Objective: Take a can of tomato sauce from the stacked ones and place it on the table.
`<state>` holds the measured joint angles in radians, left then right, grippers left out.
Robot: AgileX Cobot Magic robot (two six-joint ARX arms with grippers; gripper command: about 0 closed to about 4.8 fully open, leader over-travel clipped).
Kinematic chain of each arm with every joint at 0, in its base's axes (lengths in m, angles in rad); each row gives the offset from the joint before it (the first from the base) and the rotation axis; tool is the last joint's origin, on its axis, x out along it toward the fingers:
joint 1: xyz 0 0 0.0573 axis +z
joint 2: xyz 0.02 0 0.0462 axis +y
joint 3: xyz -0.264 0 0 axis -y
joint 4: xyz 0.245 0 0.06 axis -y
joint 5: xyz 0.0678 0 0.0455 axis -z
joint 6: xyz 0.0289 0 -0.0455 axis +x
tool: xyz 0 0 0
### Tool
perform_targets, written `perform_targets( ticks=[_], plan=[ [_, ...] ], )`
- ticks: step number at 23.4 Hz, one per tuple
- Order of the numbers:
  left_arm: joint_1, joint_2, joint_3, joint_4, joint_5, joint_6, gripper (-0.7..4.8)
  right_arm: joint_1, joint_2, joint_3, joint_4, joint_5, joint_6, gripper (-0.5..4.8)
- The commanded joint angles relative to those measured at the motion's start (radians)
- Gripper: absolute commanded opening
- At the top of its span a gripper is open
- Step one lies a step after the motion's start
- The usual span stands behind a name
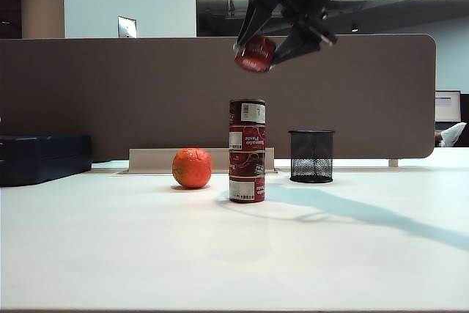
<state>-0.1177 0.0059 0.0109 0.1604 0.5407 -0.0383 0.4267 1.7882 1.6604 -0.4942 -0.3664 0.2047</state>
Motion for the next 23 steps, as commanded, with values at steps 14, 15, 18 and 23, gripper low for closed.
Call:
perform_targets(
  ticks=[14, 15, 18, 23],
  plan=[
    [0.001, 0.001, 0.003, 0.010, -0.005, 0.001, -0.06, -0.183, -0.238, 0.007, -0.315, 0.016, -0.078, 2.47],
    [0.001, 0.001, 0.003, 0.010, -0.005, 0.001, -0.06, -0.196, -0.251, 0.007, -0.340, 0.031, -0.079, 2.21],
    [0.001, 0.001, 0.003, 0.010, -0.005, 0.001, -0.06, -0.224, -0.285, 0.007, -0.385, 0.079, -0.105, 1.88],
    [0.001, 0.001, 0.003, 0.010, -0.005, 0.001, -0.06, -0.277, -0.361, 0.006, -0.426, 0.107, -0.140, 1.88]
  ],
)
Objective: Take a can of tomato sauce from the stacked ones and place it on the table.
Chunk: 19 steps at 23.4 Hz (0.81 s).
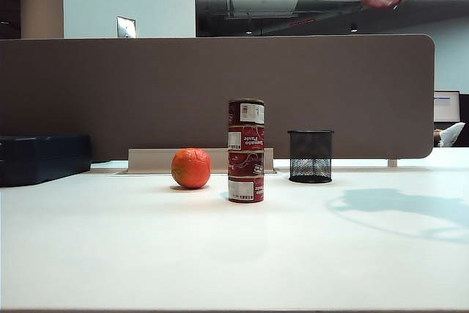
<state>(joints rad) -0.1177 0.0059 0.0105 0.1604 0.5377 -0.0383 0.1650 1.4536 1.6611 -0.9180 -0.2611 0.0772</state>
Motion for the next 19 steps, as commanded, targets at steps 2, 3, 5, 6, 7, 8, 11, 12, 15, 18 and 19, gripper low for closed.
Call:
perform_targets(
  ticks=[2, 3, 5, 6, 7, 8, 11, 12, 15, 18, 19],
  plan=[
    [0.001, 0.001, 0.003, 0.010, -0.002, 0.001, -0.06, -0.028, -0.040, 0.005, -0.018, 0.011, -0.030, 1.88],
    [0.001, 0.001, 0.003, 0.010, -0.002, 0.001, -0.06, -0.033, -0.047, 0.004, -0.029, 0.032, -0.031, 1.88],
    [0.001, 0.001, 0.003, 0.010, -0.002, 0.001, -0.06, -0.035, -0.061, -0.008, -0.031, 0.056, -0.042, 1.88],
    [0.001, 0.001, 0.003, 0.010, -0.002, 0.001, -0.06, -0.035, -0.068, -0.020, -0.024, 0.058, -0.044, 1.88],
    [0.001, 0.001, 0.003, 0.010, -0.002, 0.001, -0.06, -0.035, -0.094, -0.065, 0.002, 0.058, -0.045, 1.88],
    [0.001, 0.001, 0.003, 0.010, -0.002, 0.000, -0.06, -0.035, -0.122, -0.118, 0.036, 0.058, -0.044, 1.88],
    [0.001, 0.001, 0.003, 0.010, -0.002, 0.000, -0.06, -0.034, -0.209, -0.301, 0.165, 0.058, -0.029, 1.88],
    [0.001, 0.001, 0.003, 0.009, -0.002, 0.000, -0.06, -0.034, -0.246, -0.388, 0.233, 0.061, -0.023, 1.88],
    [0.001, 0.001, 0.003, 0.009, -0.002, 0.000, -0.06, -0.034, -0.304, -0.534, 0.347, 0.063, -0.017, 1.88],
    [0.001, 0.001, 0.003, 0.007, -0.002, 0.000, -0.06, -0.032, -0.338, -0.665, 0.470, 0.062, 0.011, 1.88],
    [0.001, 0.001, 0.003, 0.005, -0.002, 0.000, -0.06, -0.032, -0.343, -0.699, 0.508, 0.061, 0.020, 1.88]
  ],
)
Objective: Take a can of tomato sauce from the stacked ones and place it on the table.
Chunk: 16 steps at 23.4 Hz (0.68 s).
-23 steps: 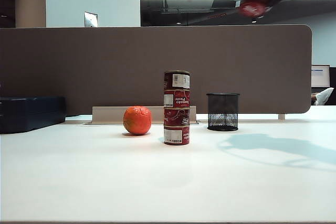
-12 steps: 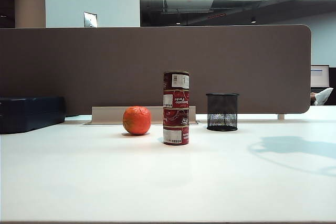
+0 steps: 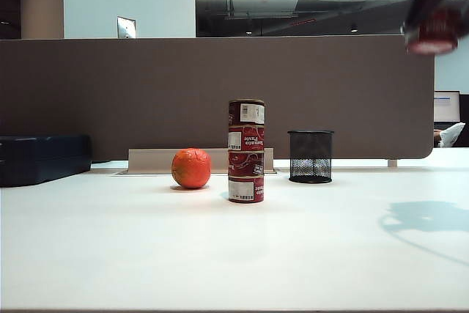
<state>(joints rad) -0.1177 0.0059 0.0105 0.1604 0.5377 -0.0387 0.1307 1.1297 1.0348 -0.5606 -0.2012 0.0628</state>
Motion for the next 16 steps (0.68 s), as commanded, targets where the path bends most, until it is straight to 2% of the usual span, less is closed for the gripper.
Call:
perform_targets(
  ticks=[1, 6, 13, 16],
  plan=[
    [0.001, 0.001, 0.003, -0.003, -0.002, 0.001, -0.06, 0.002, -0.023, -0.145, 0.234, 0.002, 0.047, 1.88],
    [0.001, 0.001, 0.003, -0.028, -0.002, 0.001, -0.06, 0.002, -0.023, -0.308, 0.447, 0.010, 0.075, 1.88],
    [0.001, 0.001, 0.003, -0.029, -0.002, 0.000, -0.06, 0.002, -0.010, -0.460, 0.659, 0.190, 0.076, 1.88],
    [0.001, 0.001, 0.003, -0.029, -0.002, 0.000, -0.06, 0.002, 0.023, -0.514, 0.741, 0.208, 0.077, 1.88]
  ],
)
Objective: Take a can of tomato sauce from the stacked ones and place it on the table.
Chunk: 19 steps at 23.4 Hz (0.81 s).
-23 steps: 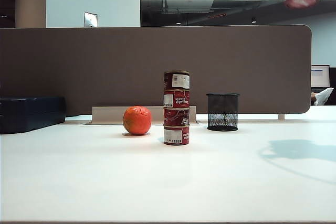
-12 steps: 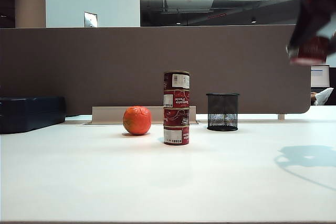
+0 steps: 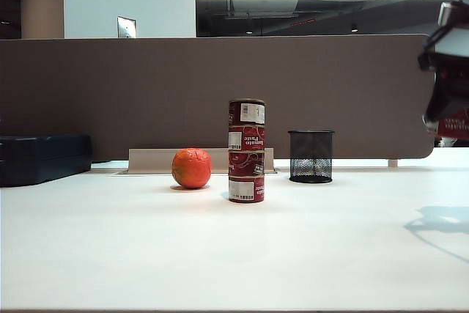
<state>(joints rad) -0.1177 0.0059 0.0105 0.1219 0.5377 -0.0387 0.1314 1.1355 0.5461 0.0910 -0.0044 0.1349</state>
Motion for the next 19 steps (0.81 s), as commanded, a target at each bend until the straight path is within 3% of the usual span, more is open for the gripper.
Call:
perform_targets(
  ticks=[1, 19],
  plan=[
    [0.001, 0.001, 0.003, 0.010, -0.002, 0.000, -0.06, 0.001, 0.033, -0.033, 0.098, 0.010, 0.005, 1.88],
    [0.001, 0.001, 0.003, 0.006, -0.002, 0.000, -0.06, 0.001, 0.293, -0.040, 0.235, 0.010, 0.053, 1.88]
  ],
)
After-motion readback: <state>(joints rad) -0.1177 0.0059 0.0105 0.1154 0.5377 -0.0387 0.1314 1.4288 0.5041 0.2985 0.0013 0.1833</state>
